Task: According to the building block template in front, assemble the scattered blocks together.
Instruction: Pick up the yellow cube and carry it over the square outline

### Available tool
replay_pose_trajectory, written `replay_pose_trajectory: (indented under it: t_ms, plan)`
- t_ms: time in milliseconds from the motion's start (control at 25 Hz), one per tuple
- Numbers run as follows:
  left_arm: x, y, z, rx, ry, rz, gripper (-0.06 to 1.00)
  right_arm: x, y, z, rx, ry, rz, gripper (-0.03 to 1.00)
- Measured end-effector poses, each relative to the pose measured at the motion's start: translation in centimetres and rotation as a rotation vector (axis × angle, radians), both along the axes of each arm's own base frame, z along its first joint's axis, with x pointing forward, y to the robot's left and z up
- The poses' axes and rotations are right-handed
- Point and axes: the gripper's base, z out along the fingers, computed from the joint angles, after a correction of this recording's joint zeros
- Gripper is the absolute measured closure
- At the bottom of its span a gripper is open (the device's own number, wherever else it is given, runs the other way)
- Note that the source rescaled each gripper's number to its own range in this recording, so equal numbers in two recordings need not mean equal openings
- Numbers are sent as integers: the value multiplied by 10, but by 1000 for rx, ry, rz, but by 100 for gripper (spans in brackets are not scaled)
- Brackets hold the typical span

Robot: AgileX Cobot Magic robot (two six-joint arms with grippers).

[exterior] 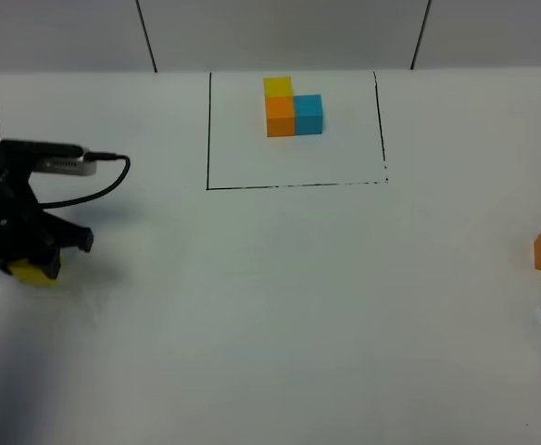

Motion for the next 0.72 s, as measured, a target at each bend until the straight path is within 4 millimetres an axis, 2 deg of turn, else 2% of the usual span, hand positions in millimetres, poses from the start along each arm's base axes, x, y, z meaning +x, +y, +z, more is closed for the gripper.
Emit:
replay_pose_trajectory:
  t_ms: [120, 200, 320, 480, 720]
  plan:
    - [20, -31, 33, 12, -68, -295, 93, 0, 0, 0, 0, 0, 0, 26]
    - [29, -61, 51, 28, -94, -537, 93, 0, 0, 0, 0, 0, 0, 26]
    - [41, -102, 67, 50, -88, -802, 93, 0, 0, 0, 0, 0, 0, 26]
    - [58, -149, 64, 73, 8, -1024, 93, 0, 0, 0, 0, 0, 0, 26]
    - [84, -208, 39, 94, -10, -1273, 93, 0, 0, 0, 0, 0, 0, 26]
